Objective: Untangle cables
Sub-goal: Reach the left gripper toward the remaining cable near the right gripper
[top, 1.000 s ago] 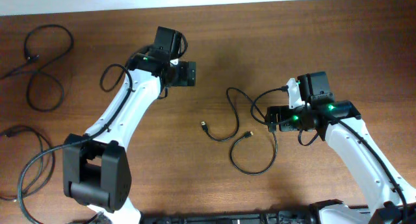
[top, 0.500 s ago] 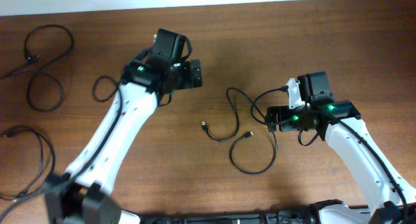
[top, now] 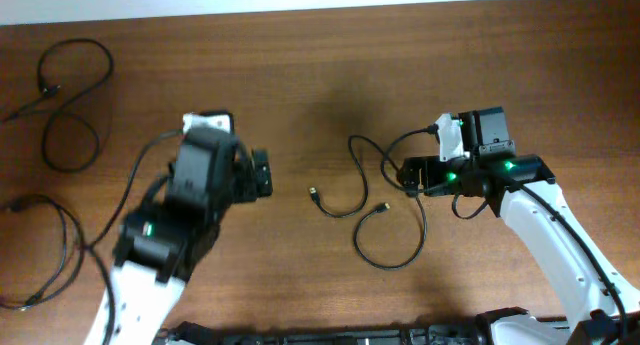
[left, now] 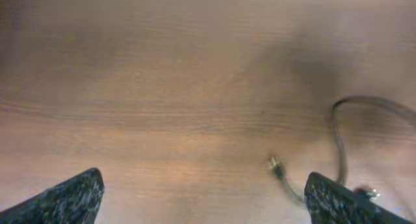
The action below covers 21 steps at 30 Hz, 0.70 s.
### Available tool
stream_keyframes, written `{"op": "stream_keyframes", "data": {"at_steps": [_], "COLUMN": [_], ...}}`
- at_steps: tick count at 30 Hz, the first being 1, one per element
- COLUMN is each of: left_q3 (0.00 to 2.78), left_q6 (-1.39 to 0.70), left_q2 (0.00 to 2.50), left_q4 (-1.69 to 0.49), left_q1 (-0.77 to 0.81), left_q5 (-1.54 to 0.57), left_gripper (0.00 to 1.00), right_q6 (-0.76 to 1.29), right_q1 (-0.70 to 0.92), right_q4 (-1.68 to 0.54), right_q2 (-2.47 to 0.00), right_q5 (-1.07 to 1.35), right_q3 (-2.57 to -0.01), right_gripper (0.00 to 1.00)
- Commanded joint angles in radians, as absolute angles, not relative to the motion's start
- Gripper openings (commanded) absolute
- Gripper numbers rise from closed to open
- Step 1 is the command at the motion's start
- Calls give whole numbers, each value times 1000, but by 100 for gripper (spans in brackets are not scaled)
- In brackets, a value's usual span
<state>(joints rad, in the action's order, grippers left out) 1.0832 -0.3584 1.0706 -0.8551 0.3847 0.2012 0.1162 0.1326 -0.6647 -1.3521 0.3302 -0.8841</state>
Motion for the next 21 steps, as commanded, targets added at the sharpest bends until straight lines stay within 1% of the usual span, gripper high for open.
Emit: {"op": "stream_keyframes", "data": {"at_steps": [1, 3, 7, 10, 11, 12, 17, 21], "left_q3": [884, 815, 796, 796, 796, 796, 796, 796], "left_q6": [-344, -363, -393, -393, -393, -405, -434, -451], "left_q2": [946, 947, 1011, 1071, 1104, 1132, 1238, 1253], "left_q4": [-753, -709, -627, -541, -506, -484, -437, -392], "left_q1": [384, 384, 384, 384, 384, 384, 384, 397], "left_q5": [-6, -75, -146, -230, -268, -287, -403, -439], "left_gripper": [99, 99, 99, 99, 99, 98, 99, 99], "right_q6": [113, 112, 112, 143, 233, 276, 298, 342], "right_q1": [137, 137, 137, 137, 137, 137, 136, 108], "right_q4": [-645, -646, -602, -491, -460, -445, -447, -537], "right_q2": [-1351, -1351, -1351, -1351, -1351, -1351, -1347, -1260], "right_q5": [619, 789, 929, 1036, 1036, 1036, 1031, 882], "right_q3": [-884, -884, -885, -885, -885, -885, -885, -885], "right_gripper": [100, 100, 99, 99, 99, 99, 99, 99]}}
